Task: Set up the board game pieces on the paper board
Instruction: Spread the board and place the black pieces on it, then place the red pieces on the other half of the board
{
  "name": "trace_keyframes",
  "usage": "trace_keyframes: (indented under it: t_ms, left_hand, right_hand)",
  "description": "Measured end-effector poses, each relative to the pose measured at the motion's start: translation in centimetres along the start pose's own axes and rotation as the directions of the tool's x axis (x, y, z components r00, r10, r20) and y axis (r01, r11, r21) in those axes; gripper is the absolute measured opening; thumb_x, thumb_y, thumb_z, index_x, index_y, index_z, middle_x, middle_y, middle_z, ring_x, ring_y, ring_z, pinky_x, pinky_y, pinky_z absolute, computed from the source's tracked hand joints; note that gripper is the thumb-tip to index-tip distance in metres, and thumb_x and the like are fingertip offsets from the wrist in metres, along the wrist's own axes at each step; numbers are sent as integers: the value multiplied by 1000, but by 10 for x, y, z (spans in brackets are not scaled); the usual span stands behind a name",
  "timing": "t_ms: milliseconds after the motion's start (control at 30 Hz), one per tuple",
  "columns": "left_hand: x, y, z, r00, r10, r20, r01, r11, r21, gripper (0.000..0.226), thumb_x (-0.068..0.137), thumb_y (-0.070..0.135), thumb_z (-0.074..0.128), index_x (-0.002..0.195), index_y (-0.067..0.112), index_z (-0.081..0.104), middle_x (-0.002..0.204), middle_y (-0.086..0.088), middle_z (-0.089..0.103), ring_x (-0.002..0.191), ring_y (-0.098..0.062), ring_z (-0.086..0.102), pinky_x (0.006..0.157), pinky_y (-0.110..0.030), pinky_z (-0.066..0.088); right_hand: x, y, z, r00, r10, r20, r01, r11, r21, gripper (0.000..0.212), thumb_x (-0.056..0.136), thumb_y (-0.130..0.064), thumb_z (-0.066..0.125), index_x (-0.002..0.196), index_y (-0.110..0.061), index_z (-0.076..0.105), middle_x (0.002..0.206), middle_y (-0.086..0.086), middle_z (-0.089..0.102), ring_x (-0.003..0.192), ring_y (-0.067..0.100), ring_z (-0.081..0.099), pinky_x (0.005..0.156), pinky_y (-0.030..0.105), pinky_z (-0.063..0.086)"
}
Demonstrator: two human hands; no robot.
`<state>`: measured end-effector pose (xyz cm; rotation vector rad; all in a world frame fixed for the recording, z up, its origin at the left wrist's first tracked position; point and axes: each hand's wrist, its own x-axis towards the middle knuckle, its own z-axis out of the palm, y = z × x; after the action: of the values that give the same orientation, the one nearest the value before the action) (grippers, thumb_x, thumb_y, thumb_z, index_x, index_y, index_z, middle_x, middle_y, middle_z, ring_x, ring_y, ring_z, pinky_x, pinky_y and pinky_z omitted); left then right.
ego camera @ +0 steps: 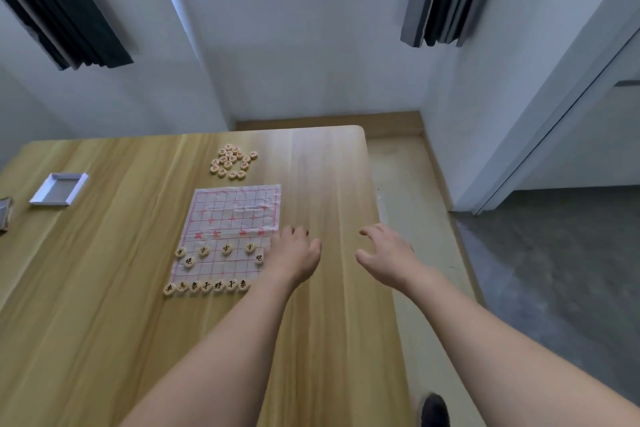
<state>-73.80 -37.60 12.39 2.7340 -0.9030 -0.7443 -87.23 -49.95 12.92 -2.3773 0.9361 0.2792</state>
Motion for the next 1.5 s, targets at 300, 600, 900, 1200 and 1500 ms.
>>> trace_keyframes:
  t_ms: [300,600,900,1200,1500]
  left_hand:
    - [-1,87,18,969,-241,-47,232,962,-147,49,98,41,32,138,16,45,144,-11,39,133,-31,31,107,-43,28]
    - [21,113,5,933,-344,-108,300,907,-296,49,97,40,35,138,15,46,144,-11,39,132,-33,31,106,-46,30]
    - [103,164,10,888,-456,-59,397,825,-403,49,95,37,36,138,14,45,144,-10,38,132,-32,31,110,-45,30]
    - [175,185,-41,853,-512,-103,436,807,-399,51,96,40,37,141,16,42,147,-6,36,135,-28,30,110,-47,31]
    - [245,119,-79,820,-565,-87,478,761,-439,49,96,37,38,140,17,44,147,-7,37,133,-30,32,106,-42,32]
  right_hand:
    - [20,78,-73,980,-187,71,189,982,-15,53,93,-30,45,144,-18,38,150,-1,34,136,18,33,109,33,30]
    - [54,86,-103,946,-306,107,313,948,-51,52,93,-30,46,143,-19,40,149,-2,36,136,17,34,109,31,31]
    - [161,103,-149,903,-371,217,386,922,-31,52,93,-30,45,144,-20,38,152,-3,32,137,17,31,110,33,31]
    - [260,82,-192,848,-432,308,474,877,-75,54,93,-32,45,145,-20,37,152,-2,32,136,20,34,109,34,32]
    - [340,4,-184,824,-474,311,538,826,-168,53,93,-35,45,144,-23,39,151,-4,34,137,17,33,106,31,31]
